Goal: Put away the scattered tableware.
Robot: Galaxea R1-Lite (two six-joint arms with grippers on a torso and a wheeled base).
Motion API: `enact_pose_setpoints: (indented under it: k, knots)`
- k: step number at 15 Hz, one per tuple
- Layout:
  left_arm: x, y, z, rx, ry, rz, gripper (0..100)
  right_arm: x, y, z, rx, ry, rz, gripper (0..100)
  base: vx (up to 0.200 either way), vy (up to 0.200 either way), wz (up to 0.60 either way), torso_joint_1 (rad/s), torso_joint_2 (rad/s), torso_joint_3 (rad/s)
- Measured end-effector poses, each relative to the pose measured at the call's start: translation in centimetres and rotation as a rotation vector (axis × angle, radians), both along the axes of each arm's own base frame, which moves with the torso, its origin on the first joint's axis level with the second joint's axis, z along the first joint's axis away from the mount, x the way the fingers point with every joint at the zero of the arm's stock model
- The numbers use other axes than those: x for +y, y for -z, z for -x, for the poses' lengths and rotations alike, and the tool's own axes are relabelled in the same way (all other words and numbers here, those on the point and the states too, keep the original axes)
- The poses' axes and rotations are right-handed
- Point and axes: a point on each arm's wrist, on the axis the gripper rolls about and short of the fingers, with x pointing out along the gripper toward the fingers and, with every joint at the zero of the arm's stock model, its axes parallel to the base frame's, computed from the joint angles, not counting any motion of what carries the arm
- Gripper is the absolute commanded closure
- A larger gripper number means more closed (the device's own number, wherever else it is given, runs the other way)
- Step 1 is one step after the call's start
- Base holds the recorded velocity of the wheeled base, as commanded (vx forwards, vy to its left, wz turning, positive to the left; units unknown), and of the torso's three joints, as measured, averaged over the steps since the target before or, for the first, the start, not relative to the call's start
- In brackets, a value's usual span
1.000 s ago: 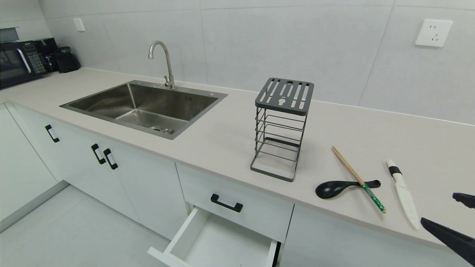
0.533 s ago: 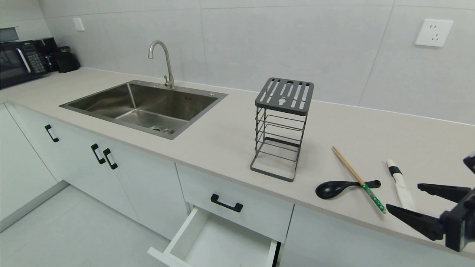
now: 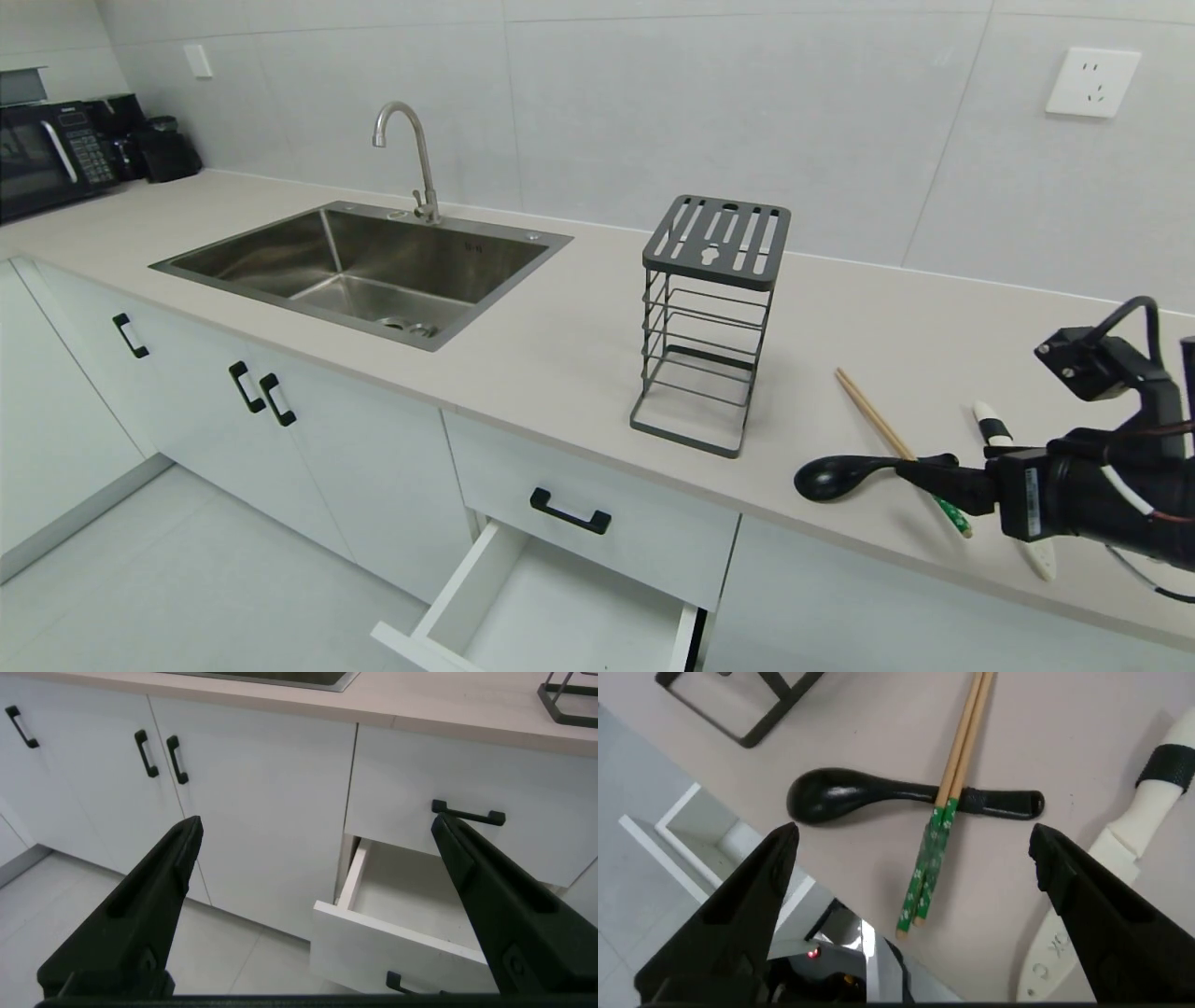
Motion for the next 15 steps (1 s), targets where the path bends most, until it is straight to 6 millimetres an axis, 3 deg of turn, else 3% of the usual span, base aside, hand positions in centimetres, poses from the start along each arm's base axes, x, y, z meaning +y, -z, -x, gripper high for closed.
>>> enact_pose_setpoints:
  k: [10, 11, 15]
  knots:
    - [0.0, 0.0, 0.0, 0.0, 0.0, 0.0, 0, 1.2, 3.0, -2.1, 0.12, 0.054, 0.111, 0, 0.0, 0.0, 0.0, 0.0, 0.0, 0.0]
    - [0.0, 0.0, 0.0, 0.0, 0.0, 0.0, 0, 1.3, 3.1, -2.1, 0.125, 0.049, 0.115, 100, 0.0, 0.0, 0.0, 0.0, 0.0, 0.0]
    - [0.0, 0.0, 0.0, 0.0, 0.0, 0.0, 0, 1.4, 3.3, -2.2, 0.129, 0.048, 0.121, 100, 0.0, 0.0, 0.0, 0.0, 0.0, 0.0]
